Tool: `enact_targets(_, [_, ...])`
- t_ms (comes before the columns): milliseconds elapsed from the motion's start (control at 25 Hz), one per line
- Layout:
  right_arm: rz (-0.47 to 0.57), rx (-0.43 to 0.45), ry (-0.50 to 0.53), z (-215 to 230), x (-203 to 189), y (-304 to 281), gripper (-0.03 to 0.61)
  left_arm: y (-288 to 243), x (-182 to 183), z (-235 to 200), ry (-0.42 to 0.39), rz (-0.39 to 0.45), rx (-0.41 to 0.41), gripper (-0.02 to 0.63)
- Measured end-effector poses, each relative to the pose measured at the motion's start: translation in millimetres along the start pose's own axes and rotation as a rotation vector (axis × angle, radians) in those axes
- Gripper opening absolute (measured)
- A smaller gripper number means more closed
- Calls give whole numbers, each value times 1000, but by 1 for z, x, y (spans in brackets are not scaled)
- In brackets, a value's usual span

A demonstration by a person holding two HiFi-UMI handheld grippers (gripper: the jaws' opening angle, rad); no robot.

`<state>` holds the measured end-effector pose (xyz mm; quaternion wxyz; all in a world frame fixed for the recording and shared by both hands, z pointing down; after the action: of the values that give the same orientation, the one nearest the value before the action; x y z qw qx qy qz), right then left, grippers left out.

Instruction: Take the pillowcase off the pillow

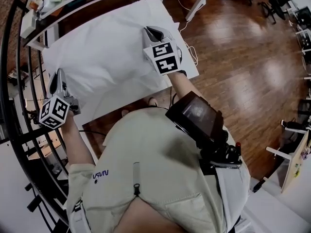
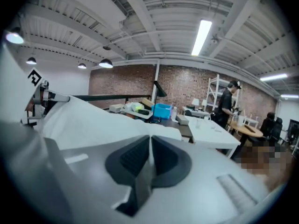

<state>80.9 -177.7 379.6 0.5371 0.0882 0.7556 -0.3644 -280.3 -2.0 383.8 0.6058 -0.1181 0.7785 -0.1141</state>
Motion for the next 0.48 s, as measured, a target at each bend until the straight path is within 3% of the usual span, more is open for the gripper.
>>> enact_targets(240, [22, -72, -9, 40, 15, 18, 11, -19, 26, 31, -57, 15, -89, 11])
enact_targets(480, [-137, -99, -12, 64, -40, -30, 11, -84, -17, 29, -19, -135, -112, 11])
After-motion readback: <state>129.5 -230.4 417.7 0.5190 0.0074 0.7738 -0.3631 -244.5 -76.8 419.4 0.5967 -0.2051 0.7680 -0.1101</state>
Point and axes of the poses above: the fingertips, and each gripper's own axes: y backward along the fingers, z to its right, x out of its top, the point moved 9 cm from there along y, backward along the fingers, and after that the axes turned 7 degrees about -z, right-handed, at the moved point
